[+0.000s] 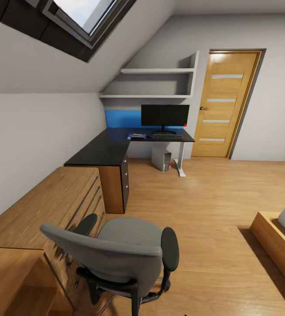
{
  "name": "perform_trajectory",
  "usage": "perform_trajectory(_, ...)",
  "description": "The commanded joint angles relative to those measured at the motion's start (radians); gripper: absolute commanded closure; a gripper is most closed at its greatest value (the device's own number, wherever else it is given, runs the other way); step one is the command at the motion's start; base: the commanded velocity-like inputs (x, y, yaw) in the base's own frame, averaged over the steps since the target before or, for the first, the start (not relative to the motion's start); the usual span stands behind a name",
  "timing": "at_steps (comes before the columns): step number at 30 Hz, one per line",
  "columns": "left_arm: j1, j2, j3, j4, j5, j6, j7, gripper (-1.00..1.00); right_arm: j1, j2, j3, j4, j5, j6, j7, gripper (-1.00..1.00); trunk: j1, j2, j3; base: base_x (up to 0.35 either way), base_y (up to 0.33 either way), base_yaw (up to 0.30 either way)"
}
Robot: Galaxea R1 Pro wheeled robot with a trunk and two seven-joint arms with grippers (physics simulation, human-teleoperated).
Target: In the bedroom, organize the workspace by keeping the computer under the desk, ensuring the monitor is on the desk, placing the keyboard on the desk next to the monitor, placing the mouse on the desk next to the keyboard, moving the folder from the swivel chair onto the desk next to the mouse, stacking the notebook on top of the folder with the pen on top of the notebook, and positioning the swivel chair next to the desk.
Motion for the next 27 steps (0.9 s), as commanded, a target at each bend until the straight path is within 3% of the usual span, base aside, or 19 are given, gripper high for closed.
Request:
perform_trajectory(1, -0.001, 0.001, -0.007, 0.000, 0.010, -0.005, 0.005, -1.00, -0.001, 0.000, 0.009, 0.001, -0.003, -0.002, -0.009, -1.00, 0.004, -0.008, -0.004, 0.000, 0.000, 0.000)
perform_trajectory(12, -0.001, 0.001, -0.008, 0.021, 0.010, -0.006, 0.005, -1.00, -0.001, -0.005, -0.001, -0.001, -0.007, -0.033, -0.022, -1.00, 0.046, -0.085, -0.039, 0.000, 0.000, 0.000)
perform_trajectory(21, -0.001, 0.001, -0.008, 0.024, 0.008, -0.006, 0.005, -1.00, 0.000, -0.002, -0.001, -0.002, -0.009, -0.057, -0.140, -1.00, 0.081, -0.148, -0.067, 0.000, 0.000, 0.000)
perform_trajectory(27, -0.001, 0.003, -0.009, 0.013, 0.006, -0.005, 0.005, -1.00, -0.001, -0.003, -0.001, -0.002, -0.008, -0.058, -0.159, -1.00, 0.104, -0.190, -0.086, 0.000, 0.000, 0.000)
